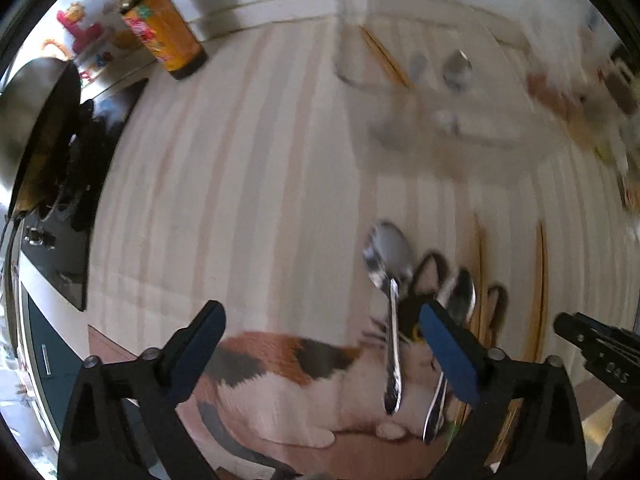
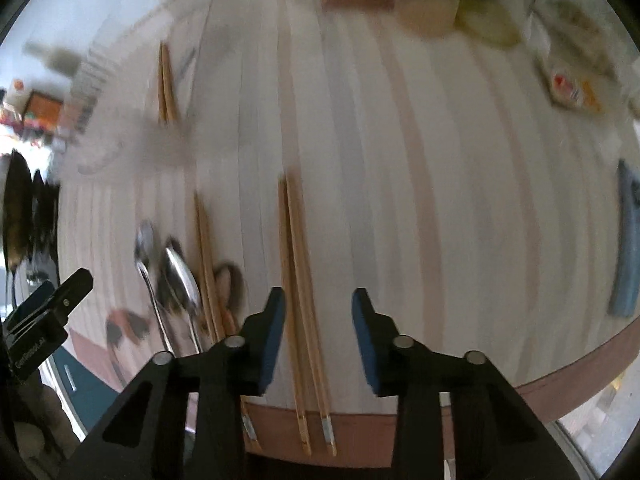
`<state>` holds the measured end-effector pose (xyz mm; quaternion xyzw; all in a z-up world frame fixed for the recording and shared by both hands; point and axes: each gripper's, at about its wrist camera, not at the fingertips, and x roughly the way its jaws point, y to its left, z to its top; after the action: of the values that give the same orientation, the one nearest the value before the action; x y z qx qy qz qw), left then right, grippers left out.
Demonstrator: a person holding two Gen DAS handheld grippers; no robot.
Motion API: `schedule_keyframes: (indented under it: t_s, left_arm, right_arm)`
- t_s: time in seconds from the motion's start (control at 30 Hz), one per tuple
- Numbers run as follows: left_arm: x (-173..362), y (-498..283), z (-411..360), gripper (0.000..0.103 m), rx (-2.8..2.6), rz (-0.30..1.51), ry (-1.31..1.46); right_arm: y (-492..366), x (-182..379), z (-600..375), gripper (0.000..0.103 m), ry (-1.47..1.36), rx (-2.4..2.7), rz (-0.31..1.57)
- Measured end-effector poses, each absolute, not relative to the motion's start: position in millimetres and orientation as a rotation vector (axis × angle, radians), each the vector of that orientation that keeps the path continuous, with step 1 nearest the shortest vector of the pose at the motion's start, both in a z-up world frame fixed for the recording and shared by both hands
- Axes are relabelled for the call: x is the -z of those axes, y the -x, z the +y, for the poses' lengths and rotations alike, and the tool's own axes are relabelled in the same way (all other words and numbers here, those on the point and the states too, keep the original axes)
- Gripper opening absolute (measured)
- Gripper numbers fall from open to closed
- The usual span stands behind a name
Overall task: Organize utensils
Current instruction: 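Return to the row and grasp a chopstick with each tool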
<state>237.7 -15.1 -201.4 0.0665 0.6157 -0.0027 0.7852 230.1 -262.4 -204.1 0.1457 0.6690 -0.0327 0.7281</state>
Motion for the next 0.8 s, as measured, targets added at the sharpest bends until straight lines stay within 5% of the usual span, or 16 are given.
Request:
schedule_keyframes:
  t_s: [0.27,0.33,0.57,0.8]
  left_arm:
    - [217.8,-222.6,-35.0,0.036,0.099,1.392,-0.138]
    - [219.1,-219.8,-41.2,0.032,0.133,1.403,-0.129]
    - [220.0,-211.2,-74.5,0.010,0.255,1.430,-0.110]
    - [224.2,-209.5,-133.1,0.012,0.392,1.474,-0.127]
  right_arm:
    - [-216.2,228.6,-248.9,0.017,-0.244,0.067,1.509]
    - [-215.5,229.0,-248.6,0.006,-0.240,0.054,1.505]
    - [-208.2,224.5,-274.3,0.006,-0.212,0.156,1.494]
    - [-189.7,220.3,-345.7,0.006,-0.310,0.280,1.489]
